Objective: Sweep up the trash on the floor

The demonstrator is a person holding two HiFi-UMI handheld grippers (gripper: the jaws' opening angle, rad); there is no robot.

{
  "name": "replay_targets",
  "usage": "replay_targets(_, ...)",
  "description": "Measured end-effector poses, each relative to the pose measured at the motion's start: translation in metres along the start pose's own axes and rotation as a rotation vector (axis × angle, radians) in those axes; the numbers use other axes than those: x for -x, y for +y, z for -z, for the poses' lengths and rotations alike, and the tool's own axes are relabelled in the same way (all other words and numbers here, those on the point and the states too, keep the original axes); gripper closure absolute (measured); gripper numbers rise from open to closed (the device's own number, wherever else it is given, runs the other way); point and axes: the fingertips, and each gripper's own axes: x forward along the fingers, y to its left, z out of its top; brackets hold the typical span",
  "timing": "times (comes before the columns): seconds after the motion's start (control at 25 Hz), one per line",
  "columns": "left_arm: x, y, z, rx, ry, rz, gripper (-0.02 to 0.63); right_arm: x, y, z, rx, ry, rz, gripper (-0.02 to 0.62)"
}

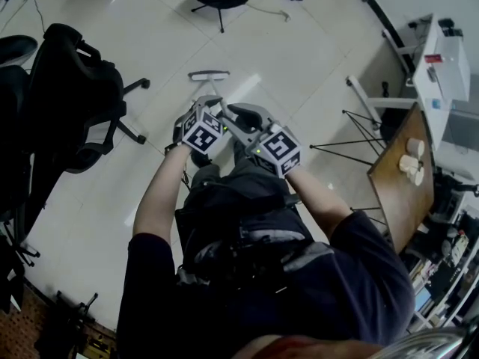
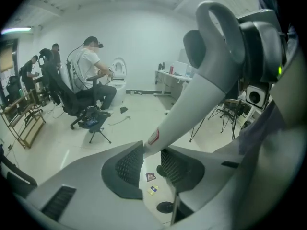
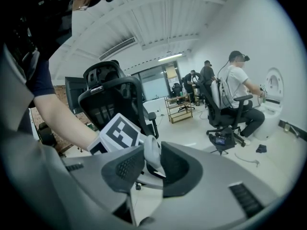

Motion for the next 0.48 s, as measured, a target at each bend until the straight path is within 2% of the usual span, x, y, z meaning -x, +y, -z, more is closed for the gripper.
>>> replay_targets(0.48, 0.008, -0.033, 0.018, -0.096, 0.020, 0.106, 0.491, 0.018, 0.024, 0.018, -0.042, -0.040, 0.081, 0.477)
